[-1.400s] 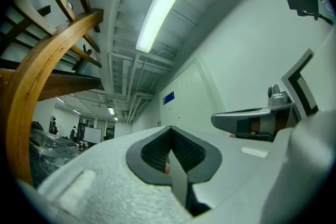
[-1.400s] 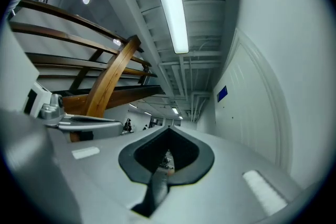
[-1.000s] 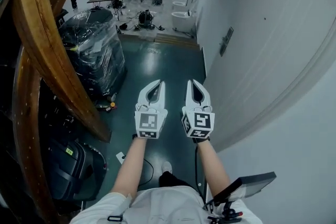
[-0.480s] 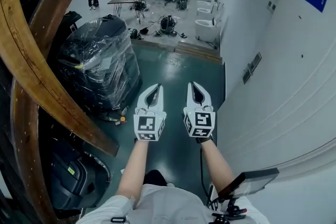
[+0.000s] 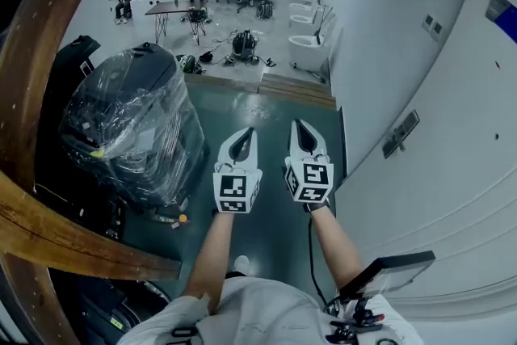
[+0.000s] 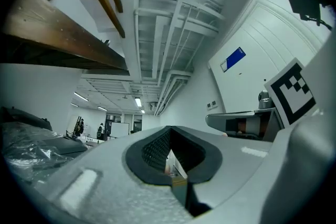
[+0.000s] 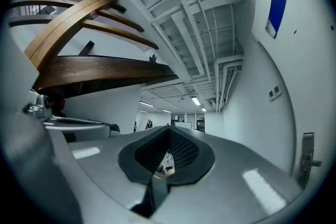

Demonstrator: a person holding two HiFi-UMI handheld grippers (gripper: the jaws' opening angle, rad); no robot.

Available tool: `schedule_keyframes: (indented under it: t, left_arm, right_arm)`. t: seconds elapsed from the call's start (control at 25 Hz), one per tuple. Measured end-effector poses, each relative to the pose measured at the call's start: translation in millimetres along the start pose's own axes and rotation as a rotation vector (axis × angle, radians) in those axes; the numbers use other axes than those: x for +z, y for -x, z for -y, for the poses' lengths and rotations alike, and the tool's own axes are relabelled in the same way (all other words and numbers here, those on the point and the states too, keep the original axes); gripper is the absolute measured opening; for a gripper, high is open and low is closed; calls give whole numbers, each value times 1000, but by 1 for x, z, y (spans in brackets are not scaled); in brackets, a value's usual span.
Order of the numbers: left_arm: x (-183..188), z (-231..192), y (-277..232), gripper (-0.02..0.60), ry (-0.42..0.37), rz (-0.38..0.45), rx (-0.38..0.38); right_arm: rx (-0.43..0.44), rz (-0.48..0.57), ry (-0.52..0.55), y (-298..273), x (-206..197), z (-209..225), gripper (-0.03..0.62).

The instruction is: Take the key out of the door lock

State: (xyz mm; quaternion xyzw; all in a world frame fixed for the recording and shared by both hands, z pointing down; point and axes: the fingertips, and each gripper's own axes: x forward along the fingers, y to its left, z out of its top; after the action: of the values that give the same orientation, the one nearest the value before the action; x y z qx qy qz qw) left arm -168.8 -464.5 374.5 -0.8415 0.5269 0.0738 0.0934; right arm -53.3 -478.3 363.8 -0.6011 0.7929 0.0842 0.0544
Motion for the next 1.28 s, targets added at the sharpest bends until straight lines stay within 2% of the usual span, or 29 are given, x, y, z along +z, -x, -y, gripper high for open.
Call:
schedule_keyframes:
  t: [0.16, 0.4, 0.68, 0.84, 0.92, 1.08, 1.16, 1.28]
  left_arm:
    - [-5, -42, -62, 3, 38, 15, -7]
    - [-41, -49, -151, 3, 75, -15, -68]
    - [-79, -36, -306, 3, 71, -4, -121]
    - [-89, -8, -406, 3, 99, 8, -164]
    - [-94, 15, -446, 3, 101, 10, -211]
    - [-105, 68, -522, 3, 148, 0, -343]
    - [-107, 104, -558, 3, 177, 8, -440]
    - [-109, 174, -606, 3, 227, 29, -620]
  right_arm:
    - [8, 16, 19, -71, 2, -1, 2]
    - [-23, -17, 41, -142, -30, 43, 3]
    - [-81, -7, 35, -242, -70, 153, 3]
    - [-99, -37, 47, -294, -85, 226, 3]
    - [-135, -42, 64, -307, -91, 266, 3]
    - [-279, -59, 6, -313, -106, 354, 3]
    - [-355, -68, 59, -308, -109, 393, 3]
    - [-532, -80, 140, -286, -108, 461, 3]
